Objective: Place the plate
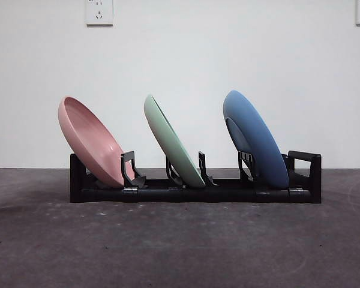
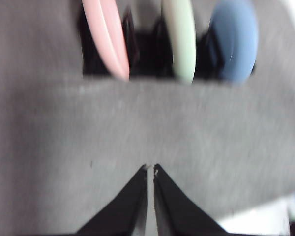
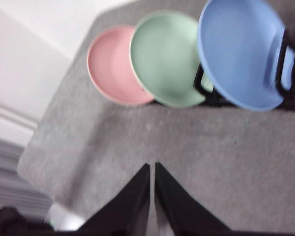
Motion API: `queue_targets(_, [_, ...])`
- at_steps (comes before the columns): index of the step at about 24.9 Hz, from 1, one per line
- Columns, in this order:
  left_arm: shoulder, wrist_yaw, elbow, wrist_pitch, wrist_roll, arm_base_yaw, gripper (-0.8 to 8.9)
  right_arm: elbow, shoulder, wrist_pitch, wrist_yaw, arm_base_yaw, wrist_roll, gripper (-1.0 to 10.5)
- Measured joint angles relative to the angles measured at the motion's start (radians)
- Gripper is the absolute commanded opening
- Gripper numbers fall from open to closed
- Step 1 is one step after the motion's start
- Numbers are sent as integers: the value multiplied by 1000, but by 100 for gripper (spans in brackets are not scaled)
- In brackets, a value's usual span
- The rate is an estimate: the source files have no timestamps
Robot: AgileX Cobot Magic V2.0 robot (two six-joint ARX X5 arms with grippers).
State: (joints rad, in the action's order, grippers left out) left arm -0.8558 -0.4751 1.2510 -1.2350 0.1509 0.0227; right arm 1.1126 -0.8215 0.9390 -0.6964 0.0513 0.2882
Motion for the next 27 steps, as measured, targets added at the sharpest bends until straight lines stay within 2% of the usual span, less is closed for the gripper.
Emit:
queue_targets(6, [-107,0,24,-89,-74,31,30,71,-136,129,106,61,-91,17])
queue_targets(8, [-138,0,24,-113,-97,38,78,90,-181,173,161,81,-126,17])
queue_targets(10, [-164,0,24,-117,-117,42,168,101,-217,202,216,99,-155,35])
queue_targets(12, [-183,0,24,-115,-134,42,281,105,-244,218,273,117,-181,156])
queue_targets(13, [-190,0,24,-111,-140,42,344,106,-257,225,308,129,-191,255])
queue_targets(16, [-194,0,24,-95,-160,42,388,106,-275,229,363,157,-206,387])
queue_targets(23, [-194,0,24,-77,-170,42,384,135,-303,200,372,211,-185,356])
queue_targets(27, [-194,0,24,-74,-170,42,384,226,-454,196,329,211,-175,356])
